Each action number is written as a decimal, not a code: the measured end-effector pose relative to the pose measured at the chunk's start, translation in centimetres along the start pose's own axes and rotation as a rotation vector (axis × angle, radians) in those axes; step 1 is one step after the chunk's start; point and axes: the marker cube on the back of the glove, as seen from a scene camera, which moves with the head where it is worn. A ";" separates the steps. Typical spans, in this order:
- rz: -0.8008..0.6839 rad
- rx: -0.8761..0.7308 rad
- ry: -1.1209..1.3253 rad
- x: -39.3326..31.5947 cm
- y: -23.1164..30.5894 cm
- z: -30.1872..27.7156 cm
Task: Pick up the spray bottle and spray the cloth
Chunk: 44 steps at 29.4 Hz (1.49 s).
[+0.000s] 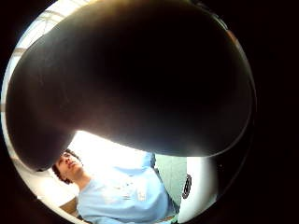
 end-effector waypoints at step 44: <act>0.218 -0.510 0.348 -9.6 -7.8 6.8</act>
